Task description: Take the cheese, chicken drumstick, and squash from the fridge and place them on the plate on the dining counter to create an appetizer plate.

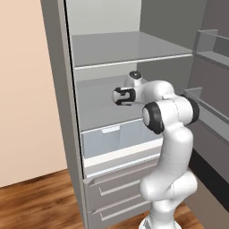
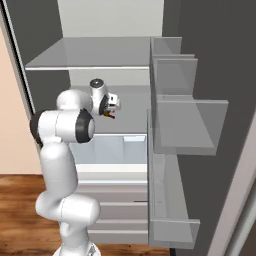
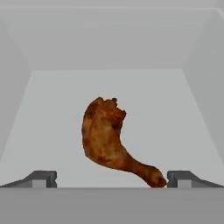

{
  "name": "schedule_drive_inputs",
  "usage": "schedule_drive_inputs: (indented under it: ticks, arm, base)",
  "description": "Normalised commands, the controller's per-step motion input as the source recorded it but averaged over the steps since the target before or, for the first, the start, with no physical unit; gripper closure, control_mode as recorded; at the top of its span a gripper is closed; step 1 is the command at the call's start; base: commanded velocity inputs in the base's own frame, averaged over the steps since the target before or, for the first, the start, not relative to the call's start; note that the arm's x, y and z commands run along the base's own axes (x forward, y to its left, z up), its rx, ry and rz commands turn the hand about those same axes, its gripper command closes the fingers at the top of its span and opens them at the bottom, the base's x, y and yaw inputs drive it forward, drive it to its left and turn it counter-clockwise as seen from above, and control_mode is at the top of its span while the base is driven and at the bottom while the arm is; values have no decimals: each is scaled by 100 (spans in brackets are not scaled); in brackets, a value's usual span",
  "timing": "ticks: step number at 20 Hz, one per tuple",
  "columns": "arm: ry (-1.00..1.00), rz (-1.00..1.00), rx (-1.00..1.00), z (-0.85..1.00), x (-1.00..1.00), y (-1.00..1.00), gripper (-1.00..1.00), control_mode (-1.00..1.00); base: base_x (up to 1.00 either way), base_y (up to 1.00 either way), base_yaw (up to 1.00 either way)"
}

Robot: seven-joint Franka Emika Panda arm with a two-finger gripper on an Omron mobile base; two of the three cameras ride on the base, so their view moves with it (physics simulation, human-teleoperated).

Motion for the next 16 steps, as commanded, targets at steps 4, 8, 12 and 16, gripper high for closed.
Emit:
schedule_drive_inputs:
  ticks: [4,8,12,16]
  arm:
    - [3,0,0,-42,76,4,-100,-100]
    - [1,0,0,-41,54,5,-100,-100]
    - [0,0,0,-35,1,1,-100,-100]
    - [0,0,0,-37,-1,8,-100,-100]
  base:
    - [0,0,0]
    - [0,0,0]
    - [0,0,0]
    - [0,0,0]
